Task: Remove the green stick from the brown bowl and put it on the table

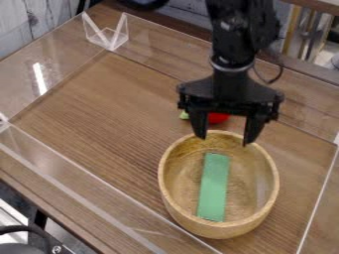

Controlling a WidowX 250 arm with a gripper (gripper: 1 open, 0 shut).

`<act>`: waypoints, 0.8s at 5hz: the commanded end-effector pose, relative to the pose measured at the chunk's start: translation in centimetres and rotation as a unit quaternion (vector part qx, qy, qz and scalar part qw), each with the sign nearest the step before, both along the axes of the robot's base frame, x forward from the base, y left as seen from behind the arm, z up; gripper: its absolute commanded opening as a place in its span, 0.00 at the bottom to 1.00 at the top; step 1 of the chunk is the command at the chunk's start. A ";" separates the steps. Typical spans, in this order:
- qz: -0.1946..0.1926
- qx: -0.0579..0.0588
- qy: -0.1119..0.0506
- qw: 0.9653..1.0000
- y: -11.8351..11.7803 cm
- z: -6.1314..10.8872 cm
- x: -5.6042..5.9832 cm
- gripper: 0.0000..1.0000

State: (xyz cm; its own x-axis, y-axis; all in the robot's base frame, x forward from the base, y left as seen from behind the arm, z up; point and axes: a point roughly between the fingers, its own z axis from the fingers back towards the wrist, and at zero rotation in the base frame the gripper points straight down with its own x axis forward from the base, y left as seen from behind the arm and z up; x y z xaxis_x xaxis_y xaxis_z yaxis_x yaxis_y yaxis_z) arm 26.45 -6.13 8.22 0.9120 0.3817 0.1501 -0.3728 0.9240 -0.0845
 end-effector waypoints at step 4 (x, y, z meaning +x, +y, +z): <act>0.061 -0.019 0.015 0.998 -0.6 -2.6 -1.0 1.00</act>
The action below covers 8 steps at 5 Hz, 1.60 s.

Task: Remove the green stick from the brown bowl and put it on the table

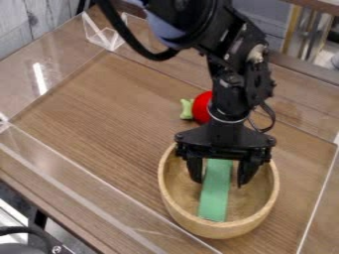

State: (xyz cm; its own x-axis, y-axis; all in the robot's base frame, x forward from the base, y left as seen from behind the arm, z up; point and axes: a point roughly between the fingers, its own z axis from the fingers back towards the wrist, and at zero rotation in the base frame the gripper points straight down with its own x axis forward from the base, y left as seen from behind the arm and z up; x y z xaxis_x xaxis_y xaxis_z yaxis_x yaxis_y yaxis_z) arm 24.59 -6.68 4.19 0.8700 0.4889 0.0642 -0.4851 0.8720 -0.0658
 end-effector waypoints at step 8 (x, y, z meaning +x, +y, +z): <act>0.139 -0.033 -0.021 0.989 3.2 1.0 0.5 1.00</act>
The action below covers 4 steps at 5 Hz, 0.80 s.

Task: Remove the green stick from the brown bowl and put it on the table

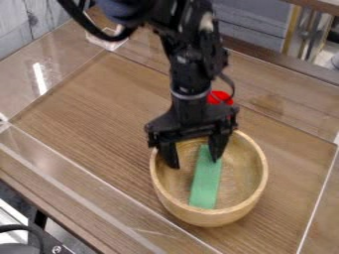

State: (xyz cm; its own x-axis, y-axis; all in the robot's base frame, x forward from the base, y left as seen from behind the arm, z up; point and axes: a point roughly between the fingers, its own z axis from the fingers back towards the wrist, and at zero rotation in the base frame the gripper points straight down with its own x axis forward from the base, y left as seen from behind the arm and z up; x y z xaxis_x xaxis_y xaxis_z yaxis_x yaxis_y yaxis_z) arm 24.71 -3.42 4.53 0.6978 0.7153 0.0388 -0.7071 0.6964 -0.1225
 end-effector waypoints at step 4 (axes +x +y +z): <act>-0.076 0.007 -0.015 0.997 -1.9 0.6 -1.1 0.00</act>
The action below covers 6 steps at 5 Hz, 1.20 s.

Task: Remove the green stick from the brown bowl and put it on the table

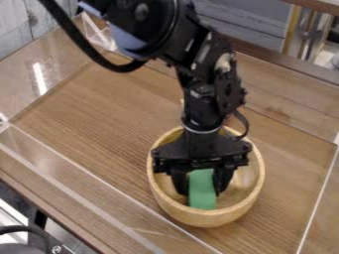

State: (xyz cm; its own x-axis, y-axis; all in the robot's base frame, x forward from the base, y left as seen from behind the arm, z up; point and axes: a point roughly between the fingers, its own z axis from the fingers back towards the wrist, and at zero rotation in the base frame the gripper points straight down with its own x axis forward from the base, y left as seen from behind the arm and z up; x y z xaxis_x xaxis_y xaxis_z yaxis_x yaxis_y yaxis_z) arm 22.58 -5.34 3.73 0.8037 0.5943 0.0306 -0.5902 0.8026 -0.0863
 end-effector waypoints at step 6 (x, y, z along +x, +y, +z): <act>0.051 -0.016 -0.026 0.998 6.0 -0.6 0.3 0.00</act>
